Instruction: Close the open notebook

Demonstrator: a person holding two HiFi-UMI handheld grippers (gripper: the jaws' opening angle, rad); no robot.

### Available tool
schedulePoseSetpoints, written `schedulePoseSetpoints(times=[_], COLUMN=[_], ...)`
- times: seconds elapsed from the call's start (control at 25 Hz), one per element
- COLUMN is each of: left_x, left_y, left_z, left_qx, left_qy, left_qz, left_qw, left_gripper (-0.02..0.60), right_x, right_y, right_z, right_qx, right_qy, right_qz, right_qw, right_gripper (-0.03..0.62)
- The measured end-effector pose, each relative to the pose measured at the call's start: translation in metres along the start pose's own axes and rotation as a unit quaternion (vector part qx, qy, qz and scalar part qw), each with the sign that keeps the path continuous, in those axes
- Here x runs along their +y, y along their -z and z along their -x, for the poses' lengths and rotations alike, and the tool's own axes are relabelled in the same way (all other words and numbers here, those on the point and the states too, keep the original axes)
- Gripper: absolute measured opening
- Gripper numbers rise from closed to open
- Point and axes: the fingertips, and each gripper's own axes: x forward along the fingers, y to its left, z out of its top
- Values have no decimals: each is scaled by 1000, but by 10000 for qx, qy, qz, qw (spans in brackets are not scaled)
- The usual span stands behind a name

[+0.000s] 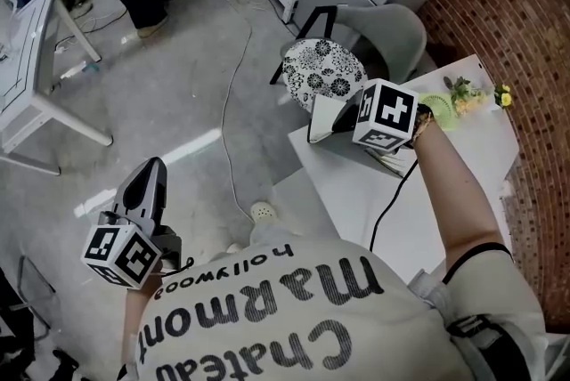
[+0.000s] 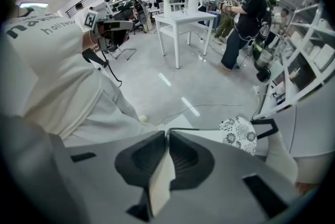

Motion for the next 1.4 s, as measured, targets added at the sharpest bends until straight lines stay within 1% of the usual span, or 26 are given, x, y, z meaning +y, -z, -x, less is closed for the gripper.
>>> schedulePoseSetpoints(times=[0.36,0.72,1.0,1.2,1.4], left_x=[10,18,16,18,17], left_y=[4,2,7,5,7], left_z=[-12,-25,-35,-41,-46], left_qx=[28,130,231,243,278], left_qy=[-106,-152,-167,-182,-213], left_qz=[38,67,71,62,71], left_qw=[9999,9998,9996,9995,9994], left_gripper=[2,2,2,2,2], right_x=[-20,-42,-61,-78,-91], right_y=[-2,-7,-4,-3,2], right_z=[-12,-15,-17,-21,-26], right_qx=[91,-64,-214,-181,-152], right_qy=[-75,39,373,752,1007], right_qz=[108,69,27,55,72], right_qw=[9999,9999,9991,9970,9948], right_gripper=[29,31,32,34,34])
